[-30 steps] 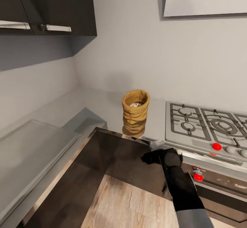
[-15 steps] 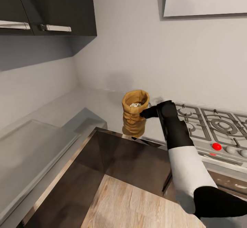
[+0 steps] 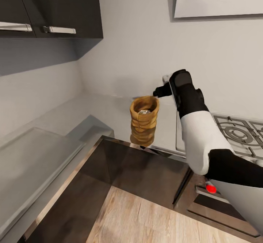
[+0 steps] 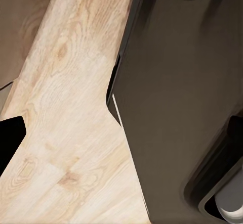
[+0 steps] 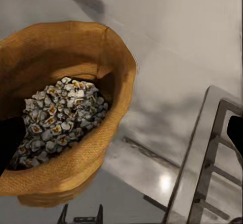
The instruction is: In the kitchen, take the popcorn bag from the countertop, put it into the microwave, and heat it until the popcorn is cooked so the cooked popcorn ends up inside the bag.
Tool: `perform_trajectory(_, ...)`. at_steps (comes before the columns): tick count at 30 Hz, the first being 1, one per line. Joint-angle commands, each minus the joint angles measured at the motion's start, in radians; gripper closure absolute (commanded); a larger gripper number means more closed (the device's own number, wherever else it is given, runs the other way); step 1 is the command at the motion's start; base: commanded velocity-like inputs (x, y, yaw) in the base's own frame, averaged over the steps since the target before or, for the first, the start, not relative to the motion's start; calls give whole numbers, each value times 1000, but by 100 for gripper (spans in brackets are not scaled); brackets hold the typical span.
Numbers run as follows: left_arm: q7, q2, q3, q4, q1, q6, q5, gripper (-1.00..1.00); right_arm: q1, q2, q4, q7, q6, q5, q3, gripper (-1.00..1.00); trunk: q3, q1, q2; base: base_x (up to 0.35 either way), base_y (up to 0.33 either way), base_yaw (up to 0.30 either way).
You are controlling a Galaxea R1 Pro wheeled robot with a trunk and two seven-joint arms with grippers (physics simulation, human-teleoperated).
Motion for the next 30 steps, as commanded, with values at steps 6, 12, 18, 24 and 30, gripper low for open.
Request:
perform_trajectory(6, 3, 0, -1, -1, 0, -3, 6, -100, -2, 1, 2, -217, 2, 12, -257, -100, -1, 0, -1, 0, 0, 0)
perform_trajectory(12, 2, -2, -1, -2, 0, -4, 4, -100, -1, 1, 32, -316, 2, 1, -288, -100, -1, 0, -1, 0, 0, 0)
perform_trajectory(18, 3, -6, -2, -3, 0, -4, 4, -100, 0, 1, 176, -320, 2, 1, -288, -100, -1, 0, -1, 0, 0, 0)
perform_trajectory(24, 3, -6, -2, -3, 0, -3, 4, -100, 0, 1, 196, -327, 2, -47, -288, -100, -1, 0, -1, 0, 0, 0)
perform_trajectory(30, 3, -8, 0, -3, 0, -4, 4, -100, 0, 1, 193, -326, 2, -50, -288, -100, -1, 0, -1, 0, 0, 0)
